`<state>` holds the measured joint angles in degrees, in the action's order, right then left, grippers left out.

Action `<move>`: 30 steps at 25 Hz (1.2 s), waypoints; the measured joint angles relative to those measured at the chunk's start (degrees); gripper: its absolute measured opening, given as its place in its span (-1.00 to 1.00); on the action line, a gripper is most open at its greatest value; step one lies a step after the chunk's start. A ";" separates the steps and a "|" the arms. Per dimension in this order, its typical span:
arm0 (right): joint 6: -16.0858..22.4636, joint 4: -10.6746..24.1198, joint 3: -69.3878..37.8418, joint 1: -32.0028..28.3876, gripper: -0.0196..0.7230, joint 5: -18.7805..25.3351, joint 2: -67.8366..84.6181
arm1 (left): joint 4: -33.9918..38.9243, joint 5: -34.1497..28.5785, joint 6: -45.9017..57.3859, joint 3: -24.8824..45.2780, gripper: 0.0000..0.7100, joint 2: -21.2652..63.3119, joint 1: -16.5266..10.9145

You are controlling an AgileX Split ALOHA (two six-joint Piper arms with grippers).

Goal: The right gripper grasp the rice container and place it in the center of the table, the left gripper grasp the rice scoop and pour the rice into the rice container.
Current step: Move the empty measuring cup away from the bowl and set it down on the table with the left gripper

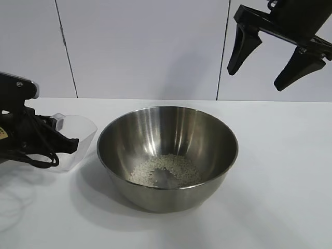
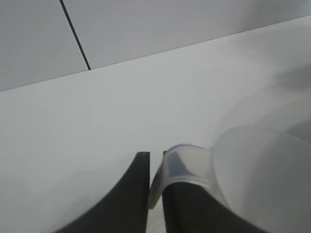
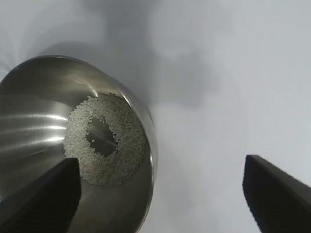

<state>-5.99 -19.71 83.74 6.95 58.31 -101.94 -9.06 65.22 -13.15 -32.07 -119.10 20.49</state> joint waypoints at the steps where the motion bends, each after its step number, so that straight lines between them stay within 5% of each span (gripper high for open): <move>1: -0.05 0.00 0.00 0.00 0.73 0.00 0.00 | 0.00 -0.23 -0.01 0.00 -0.78 0.00 0.00; 30: -0.05 -0.23 0.00 0.00 0.73 0.00 0.00 | -1.17 -4.45 2.15 0.00 -0.77 0.00 0.00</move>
<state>-6.04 -19.94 83.74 6.95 58.31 -101.94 -10.23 60.77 -11.00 -32.07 -119.10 20.49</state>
